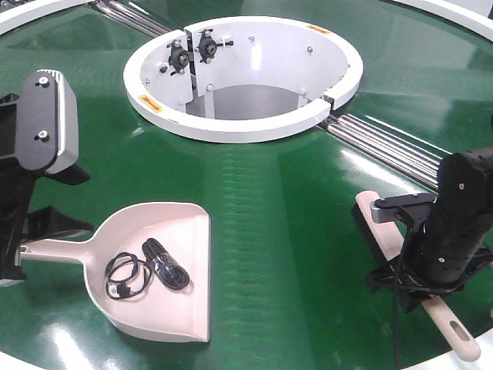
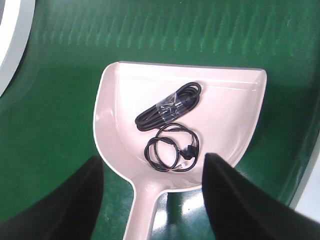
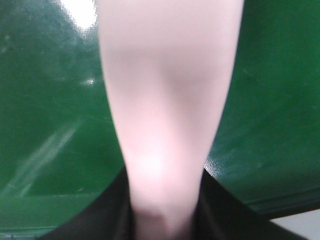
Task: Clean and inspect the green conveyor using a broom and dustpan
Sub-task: 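Release the dustpan and brush and lift both grippers away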
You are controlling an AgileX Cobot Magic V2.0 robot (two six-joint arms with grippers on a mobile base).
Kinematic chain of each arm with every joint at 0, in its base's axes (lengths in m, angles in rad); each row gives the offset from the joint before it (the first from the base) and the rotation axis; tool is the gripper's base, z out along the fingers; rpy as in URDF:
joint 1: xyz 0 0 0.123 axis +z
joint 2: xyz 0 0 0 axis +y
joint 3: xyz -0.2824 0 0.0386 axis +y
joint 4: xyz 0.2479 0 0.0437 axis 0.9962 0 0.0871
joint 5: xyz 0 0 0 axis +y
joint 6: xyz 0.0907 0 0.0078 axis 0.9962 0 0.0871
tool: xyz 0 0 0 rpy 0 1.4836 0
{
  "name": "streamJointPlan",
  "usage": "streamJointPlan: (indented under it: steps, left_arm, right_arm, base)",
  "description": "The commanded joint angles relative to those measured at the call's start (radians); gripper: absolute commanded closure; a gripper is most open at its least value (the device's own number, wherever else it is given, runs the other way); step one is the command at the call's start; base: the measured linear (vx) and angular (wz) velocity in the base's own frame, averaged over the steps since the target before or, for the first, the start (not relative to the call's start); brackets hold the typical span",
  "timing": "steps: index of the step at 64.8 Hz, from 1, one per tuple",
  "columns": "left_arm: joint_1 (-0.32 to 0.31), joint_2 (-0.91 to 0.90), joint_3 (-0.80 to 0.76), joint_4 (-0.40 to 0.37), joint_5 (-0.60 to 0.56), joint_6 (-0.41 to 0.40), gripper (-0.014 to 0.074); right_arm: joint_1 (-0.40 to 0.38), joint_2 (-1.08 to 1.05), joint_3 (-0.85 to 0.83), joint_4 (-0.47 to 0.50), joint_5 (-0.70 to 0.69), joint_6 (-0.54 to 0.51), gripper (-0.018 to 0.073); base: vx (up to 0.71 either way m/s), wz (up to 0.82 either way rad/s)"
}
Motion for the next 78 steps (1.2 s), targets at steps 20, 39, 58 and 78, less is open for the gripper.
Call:
streamJointPlan:
  steps: [20, 39, 58, 78]
  left_arm:
    - [-0.005, -0.026, -0.025, -0.035, -0.026, -0.048, 0.0181]
    - [-0.005, -0.114, -0.025, -0.023, -0.063, -0.421, 0.0181]
    - [-0.005, -0.213, -0.025, -0.027, -0.095, -0.635, 0.0194]
    - [-0.005, -0.517, 0.234, -0.027, -0.394, -0.717, 0.0292]
  right_arm:
    - [-0.006, -0.121, -0.022, -0.022, -0.023, 0.015, 0.0053]
    - [-0.006, -0.476, -0.021, -0.004, -0.119, 0.008, 0.0030]
    - [-0.006, -0.903, 0.065, 0.067, -0.277, -0.079, 0.0030]
    - [-0.006, -1.382, 0.395, 0.087, -0.564, -0.106, 0.0030]
  base:
    - [0.00, 0.00]
    - [0.00, 0.00]
    - [0.00, 0.00]
    - [0.00, 0.00]
